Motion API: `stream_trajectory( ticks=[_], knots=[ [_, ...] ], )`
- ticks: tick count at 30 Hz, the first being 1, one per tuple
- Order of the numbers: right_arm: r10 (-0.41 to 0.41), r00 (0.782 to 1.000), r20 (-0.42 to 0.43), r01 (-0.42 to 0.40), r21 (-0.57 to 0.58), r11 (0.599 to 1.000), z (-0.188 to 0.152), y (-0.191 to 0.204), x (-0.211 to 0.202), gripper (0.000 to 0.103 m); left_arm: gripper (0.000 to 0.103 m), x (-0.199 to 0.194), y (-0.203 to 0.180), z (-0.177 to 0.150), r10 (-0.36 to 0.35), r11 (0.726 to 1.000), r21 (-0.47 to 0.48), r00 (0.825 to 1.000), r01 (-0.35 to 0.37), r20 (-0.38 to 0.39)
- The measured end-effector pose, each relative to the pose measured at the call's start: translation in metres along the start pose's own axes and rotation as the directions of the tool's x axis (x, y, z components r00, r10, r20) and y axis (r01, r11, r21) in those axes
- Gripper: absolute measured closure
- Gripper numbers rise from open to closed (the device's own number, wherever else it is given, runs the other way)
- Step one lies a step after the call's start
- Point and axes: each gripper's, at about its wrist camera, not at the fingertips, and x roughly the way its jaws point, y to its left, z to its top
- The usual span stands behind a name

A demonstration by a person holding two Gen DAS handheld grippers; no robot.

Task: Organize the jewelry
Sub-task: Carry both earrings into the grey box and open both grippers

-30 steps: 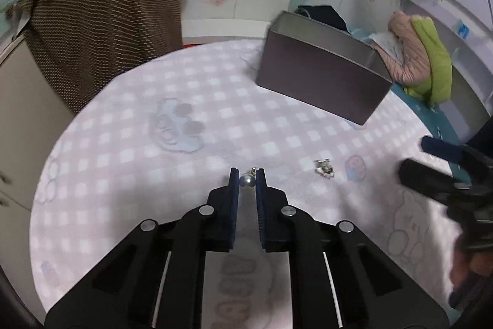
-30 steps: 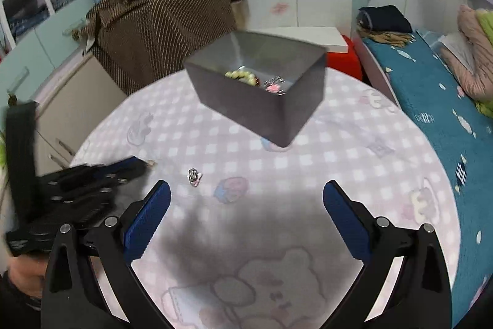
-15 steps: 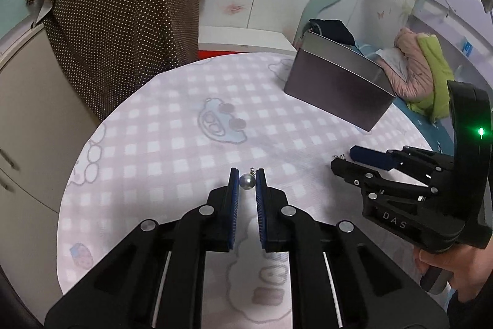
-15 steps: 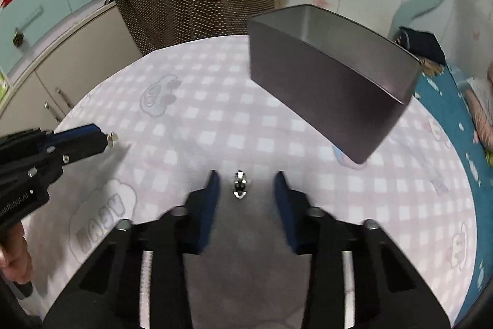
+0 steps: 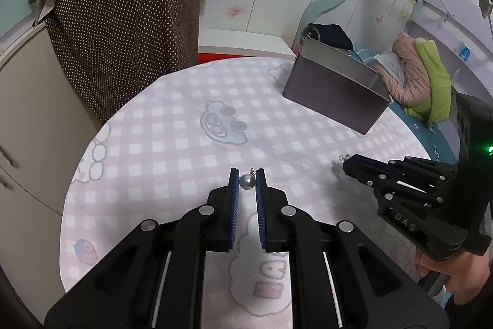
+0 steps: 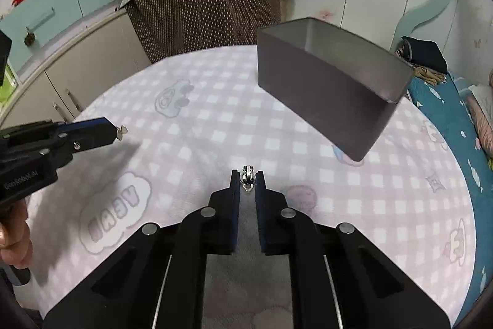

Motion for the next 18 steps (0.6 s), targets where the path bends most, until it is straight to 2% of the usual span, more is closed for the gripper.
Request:
stream_trajectory(
  ticks=[10,18],
  knots=[
    [0.018,0.996,0.083,-0.019,0.018,1.000,0.016,-0.008,-0.051,0.095,0.092,-0.022,-0.012,0.016,-0.030,0.999,0.025,0.998,0.028,0.056],
    [-0.017,0.982,0.189,0.014,0.019,1.000,0.053,-0.031,-0.097,0.095,0.092,-0.050,-0.047,0.072,-0.054,0.991,0.132,0.983,0.031,0.176]
  ],
)
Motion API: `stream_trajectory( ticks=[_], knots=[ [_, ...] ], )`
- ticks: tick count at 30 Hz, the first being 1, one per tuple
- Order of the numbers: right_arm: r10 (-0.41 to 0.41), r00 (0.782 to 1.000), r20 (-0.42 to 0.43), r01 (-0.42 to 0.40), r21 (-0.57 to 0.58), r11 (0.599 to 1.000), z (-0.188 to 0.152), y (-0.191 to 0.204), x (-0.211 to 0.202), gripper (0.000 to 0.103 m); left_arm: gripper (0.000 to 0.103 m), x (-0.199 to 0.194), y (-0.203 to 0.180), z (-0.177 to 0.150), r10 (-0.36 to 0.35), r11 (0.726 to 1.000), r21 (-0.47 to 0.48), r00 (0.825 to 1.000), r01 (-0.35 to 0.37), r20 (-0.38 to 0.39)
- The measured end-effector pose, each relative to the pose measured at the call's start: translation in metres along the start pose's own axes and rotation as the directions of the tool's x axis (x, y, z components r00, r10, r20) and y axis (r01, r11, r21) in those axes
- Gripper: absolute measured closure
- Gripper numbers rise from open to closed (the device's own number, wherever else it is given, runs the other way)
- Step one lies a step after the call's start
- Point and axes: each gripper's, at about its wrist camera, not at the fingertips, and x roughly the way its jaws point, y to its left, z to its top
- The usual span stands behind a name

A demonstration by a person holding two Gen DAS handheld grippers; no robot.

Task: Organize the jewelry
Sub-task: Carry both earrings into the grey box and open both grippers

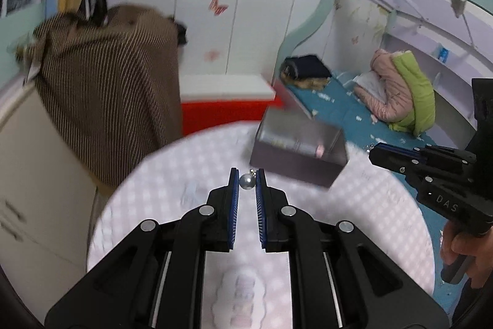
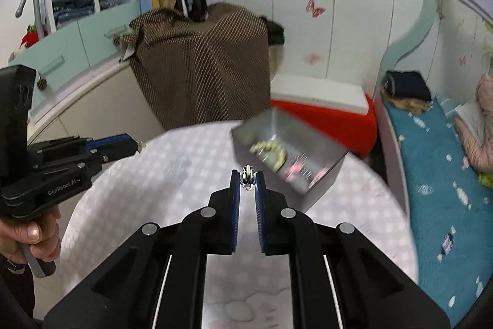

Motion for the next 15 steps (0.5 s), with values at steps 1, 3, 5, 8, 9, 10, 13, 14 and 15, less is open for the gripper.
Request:
stream_trajectory(
  ticks=[1,3,5,8,9,10,13,14,15],
  knots=[
    [-0.012,1.000,0.015,0.013,-0.003,1.000,0.009,-0.004,-0.004,0.095,0.092,0.000,-0.005,0.011,-0.002,1.000,0.013,1.000,0.002,0.018],
    [-0.014,0.999,0.034,0.014,0.001,1.000,0.020,-0.013,-0.009,0.095,0.092,0.002,-0.012,0.031,-0.008,1.000,0.030,0.999,0.007,0.039],
    [-0.016,0.999,0.047,0.016,0.004,1.000,0.034,-0.021,-0.012,0.095,0.092,0.006,-0.018,0.048,-0.020,0.999,0.040,0.999,0.018,0.050],
    [-0.007,0.998,0.058,0.006,0.013,1.000,0.052,-0.031,-0.013,0.095,0.092,0.016,-0.029,0.074,-0.046,0.998,0.054,0.997,0.043,0.055],
    [0.002,0.998,0.056,-0.003,0.021,1.000,0.059,-0.036,-0.011,0.095,0.092,0.019,-0.033,0.081,-0.055,0.997,0.056,0.997,0.052,0.053],
    [0.004,0.998,0.055,-0.005,0.026,1.000,0.063,-0.039,-0.010,0.095,0.092,0.023,-0.036,0.086,-0.064,0.996,0.058,0.997,0.061,0.048],
    [0.022,0.999,0.041,-0.024,0.046,0.999,0.074,-0.048,-0.006,0.095,0.092,0.040,-0.045,0.103,-0.095,0.994,0.054,0.995,0.094,0.020],
    [0.030,0.999,0.036,-0.032,0.055,0.998,0.076,-0.051,-0.004,0.095,0.092,0.047,-0.047,0.108,-0.106,0.993,0.050,0.994,0.105,0.007],
    [0.039,0.999,0.026,-0.040,0.067,0.997,0.079,-0.055,0.000,0.095,0.092,0.054,-0.049,0.112,-0.113,0.992,0.047,0.994,0.113,-0.006]
  ],
)
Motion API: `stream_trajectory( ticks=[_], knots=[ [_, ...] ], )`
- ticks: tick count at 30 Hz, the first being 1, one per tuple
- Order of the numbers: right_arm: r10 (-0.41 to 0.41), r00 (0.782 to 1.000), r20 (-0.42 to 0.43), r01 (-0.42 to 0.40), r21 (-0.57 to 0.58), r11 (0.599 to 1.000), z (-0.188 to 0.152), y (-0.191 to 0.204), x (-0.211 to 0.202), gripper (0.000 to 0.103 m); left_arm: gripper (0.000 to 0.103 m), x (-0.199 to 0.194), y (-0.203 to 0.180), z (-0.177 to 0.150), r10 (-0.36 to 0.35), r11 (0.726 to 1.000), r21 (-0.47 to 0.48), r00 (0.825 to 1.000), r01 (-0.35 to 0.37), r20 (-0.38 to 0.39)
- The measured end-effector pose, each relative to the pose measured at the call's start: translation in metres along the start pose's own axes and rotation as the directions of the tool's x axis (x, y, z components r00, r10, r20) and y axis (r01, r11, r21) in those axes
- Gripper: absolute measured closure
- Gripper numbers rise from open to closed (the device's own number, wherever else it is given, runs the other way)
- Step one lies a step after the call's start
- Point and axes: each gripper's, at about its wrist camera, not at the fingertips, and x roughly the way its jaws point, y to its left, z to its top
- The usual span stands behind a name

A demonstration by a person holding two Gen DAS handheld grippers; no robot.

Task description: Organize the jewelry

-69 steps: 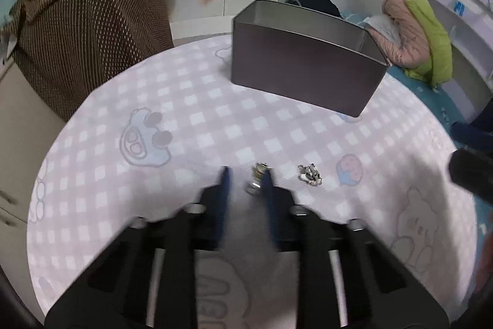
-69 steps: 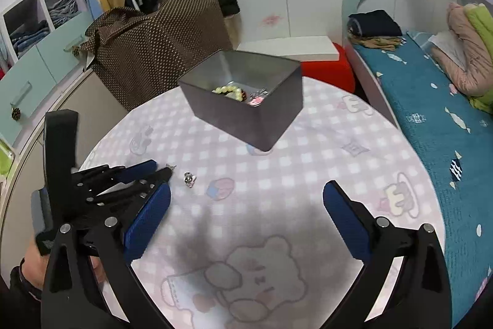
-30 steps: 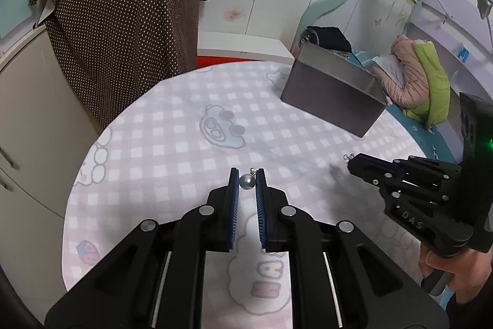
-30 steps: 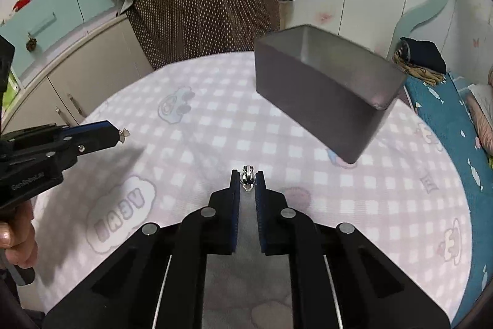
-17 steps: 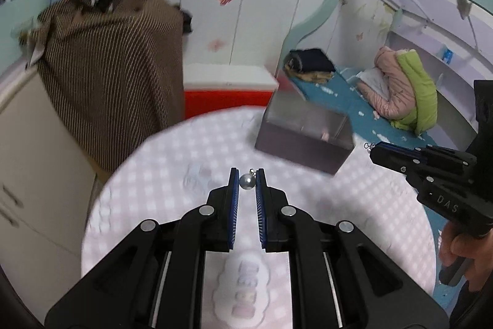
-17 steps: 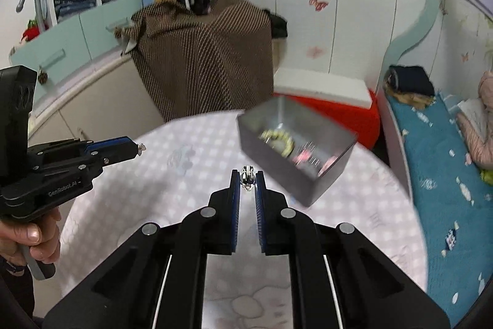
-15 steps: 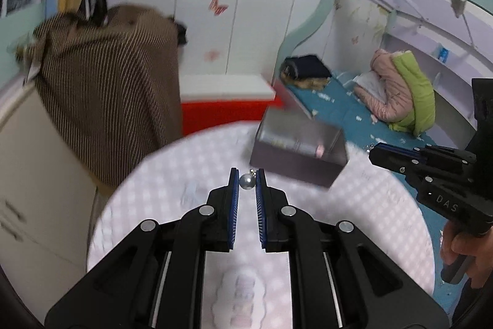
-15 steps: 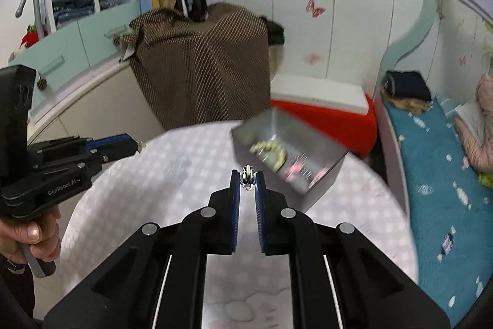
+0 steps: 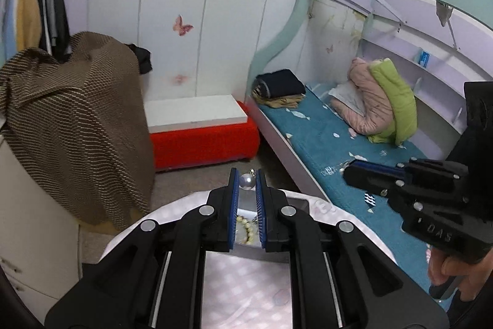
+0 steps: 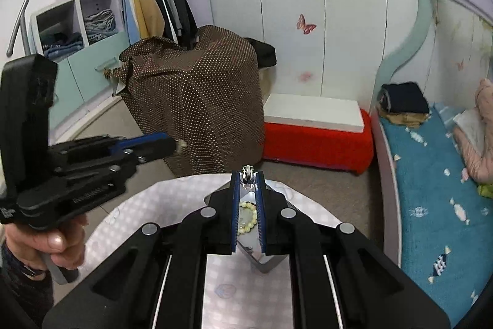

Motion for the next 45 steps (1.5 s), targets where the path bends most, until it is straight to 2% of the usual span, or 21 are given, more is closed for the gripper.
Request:
stream_trajectory(
  ticks=[6,11,21,22,23,24,25,26,28,29,30,31,32,33,39,45],
  knots=[
    [0.013,0.999,-0.048,-0.011,0.032,0.999,0.003,-0.011,0.019,0.094,0.092,0.040,0.002,0.012,-0.038,0.999,-0.033,0.997,0.036,-0.071],
    [0.018,0.996,-0.085,-0.012,0.061,0.998,-0.001,-0.022,0.034,0.094,0.092,0.071,0.007,0.013,-0.040,0.998,-0.048,0.991,0.034,-0.131],
    [0.038,0.989,-0.146,-0.024,0.095,0.995,-0.009,-0.026,0.057,0.094,0.091,0.104,0.017,0.005,-0.044,0.997,-0.074,0.976,0.029,-0.214],
    [0.044,0.987,-0.154,-0.028,0.101,0.994,-0.010,-0.026,0.059,0.093,0.087,0.104,0.018,0.004,-0.042,0.997,-0.073,0.975,0.027,-0.219],
    [0.046,0.986,-0.163,-0.029,0.106,0.994,-0.011,-0.026,0.060,0.092,0.069,0.105,0.019,0.004,-0.041,0.997,-0.069,0.974,0.026,-0.225],
    [0.044,0.985,-0.169,-0.025,0.110,0.994,-0.010,-0.027,0.062,0.091,0.055,0.104,0.020,0.004,-0.035,0.997,-0.068,0.974,0.020,-0.223],
    [0.042,0.984,-0.172,-0.023,0.115,0.993,-0.011,-0.027,0.063,0.089,0.027,0.101,0.021,0.004,-0.021,0.998,-0.069,0.977,0.007,-0.213],
    [0.047,0.984,-0.174,-0.024,0.130,0.991,-0.012,-0.029,0.063,0.086,0.019,0.096,0.023,0.004,0.001,0.997,-0.071,0.983,-0.014,-0.185],
    [0.052,0.983,-0.175,-0.026,0.150,0.988,-0.014,-0.033,0.063,0.071,0.018,0.091,0.024,0.005,0.011,0.997,-0.078,0.984,-0.026,-0.177],
    [0.049,0.984,-0.172,-0.021,0.158,0.987,-0.014,-0.034,0.062,0.067,0.014,0.088,0.025,0.004,0.016,0.996,-0.084,0.984,-0.031,-0.175],
    [0.046,0.985,-0.168,-0.018,0.168,0.986,-0.015,-0.035,0.060,0.049,0.013,0.085,0.026,0.004,0.026,0.995,-0.086,0.985,-0.041,-0.168],
    [0.040,0.987,-0.157,-0.011,0.182,0.983,-0.016,-0.036,0.058,0.021,0.013,0.081,0.027,0.004,0.041,0.995,-0.085,0.987,-0.055,-0.158],
    [0.032,0.989,-0.144,-0.004,0.192,0.981,-0.015,-0.037,0.055,0.011,0.012,0.076,0.028,0.003,0.059,0.994,-0.080,0.987,-0.072,-0.151],
    [0.020,0.992,-0.121,0.005,0.203,0.979,-0.015,-0.038,0.050,0.007,0.011,0.069,0.028,0.003,0.072,0.994,-0.075,0.988,-0.084,-0.140],
    [-0.017,0.995,-0.096,0.039,0.236,0.971,-0.015,-0.039,0.033,0.007,0.006,0.027,0.025,-0.001,0.145,0.987,-0.064,0.987,-0.149,-0.066],
    [-0.054,0.997,-0.059,0.066,0.227,0.972,-0.017,-0.025,0.009,0.007,0.006,-0.021,0.016,-0.011,0.168,0.984,-0.058,0.986,-0.169,-0.013]
  ],
)
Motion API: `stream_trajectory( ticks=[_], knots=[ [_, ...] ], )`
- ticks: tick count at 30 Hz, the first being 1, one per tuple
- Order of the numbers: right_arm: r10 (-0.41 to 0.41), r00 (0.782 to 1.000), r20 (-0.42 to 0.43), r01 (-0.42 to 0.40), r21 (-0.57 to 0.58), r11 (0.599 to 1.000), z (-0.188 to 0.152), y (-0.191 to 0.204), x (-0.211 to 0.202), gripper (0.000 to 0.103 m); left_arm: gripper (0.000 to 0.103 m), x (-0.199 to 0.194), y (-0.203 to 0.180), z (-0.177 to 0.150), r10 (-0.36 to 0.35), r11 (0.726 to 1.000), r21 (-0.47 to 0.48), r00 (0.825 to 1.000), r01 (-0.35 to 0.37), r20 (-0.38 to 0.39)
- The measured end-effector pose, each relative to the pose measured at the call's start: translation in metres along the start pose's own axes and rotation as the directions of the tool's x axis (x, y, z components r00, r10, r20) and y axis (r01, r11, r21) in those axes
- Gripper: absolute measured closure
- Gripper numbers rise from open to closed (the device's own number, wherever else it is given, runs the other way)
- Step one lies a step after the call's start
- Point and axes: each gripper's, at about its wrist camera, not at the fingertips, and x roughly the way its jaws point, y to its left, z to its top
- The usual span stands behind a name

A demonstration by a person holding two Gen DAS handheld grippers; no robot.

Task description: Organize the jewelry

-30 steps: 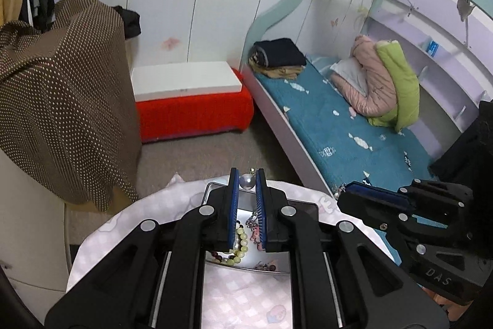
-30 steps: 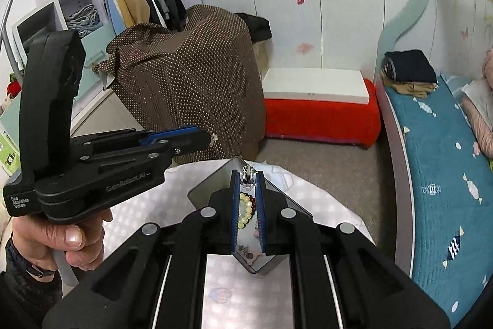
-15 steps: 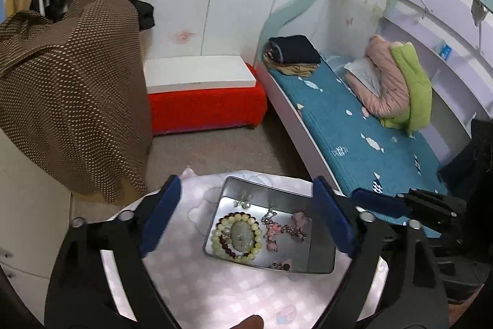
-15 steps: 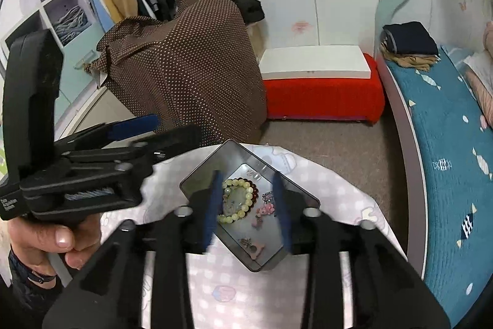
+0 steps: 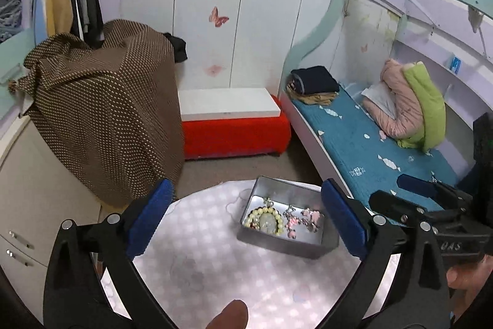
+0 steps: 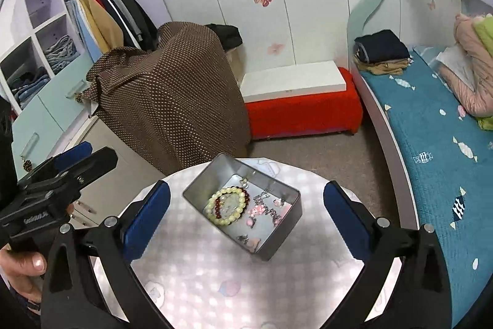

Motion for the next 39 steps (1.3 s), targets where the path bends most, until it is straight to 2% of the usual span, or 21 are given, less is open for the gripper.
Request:
stream_trajectory(
  ticks=[8,14,20,25,33,36,39],
  knots=[
    [-0.043,0.994,0.099,0.046,-0.029,0.999,-0.031,0.020,-0.059,0.007,0.006,-0.080,-0.015,-0.035,0.068,0.997,0.029,0.991,-0.072,0.111],
    [-0.102,0.976,0.190,0.110,-0.036,0.993,-0.069,0.035,-0.113,0.007,0.006,-0.138,-0.031,-0.069,0.100,0.994,0.026,0.977,-0.106,0.187],
    [-0.146,0.959,0.243,0.164,-0.054,0.985,-0.111,0.056,-0.159,0.007,0.005,-0.193,-0.046,-0.109,0.123,0.991,0.021,0.965,-0.131,0.233],
    [-0.169,0.943,0.288,0.196,-0.069,0.978,-0.145,0.079,-0.195,0.007,0.005,-0.241,-0.055,-0.141,0.177,0.982,0.022,0.945,-0.190,0.274],
    [-0.191,0.926,0.326,0.216,-0.041,0.975,-0.182,0.101,-0.219,0.007,0.005,-0.298,-0.063,-0.176,0.231,0.969,0.002,0.913,-0.246,0.336],
    [-0.197,0.917,0.347,0.217,-0.019,0.976,-0.194,0.106,-0.225,0.007,0.005,-0.307,-0.063,-0.183,0.238,0.967,0.003,0.910,-0.254,0.339],
    [-0.209,0.909,0.360,0.232,-0.021,0.973,-0.202,0.113,-0.227,0.007,0.005,-0.311,-0.063,-0.189,0.237,0.968,-0.003,0.916,-0.250,0.325]
  ],
)
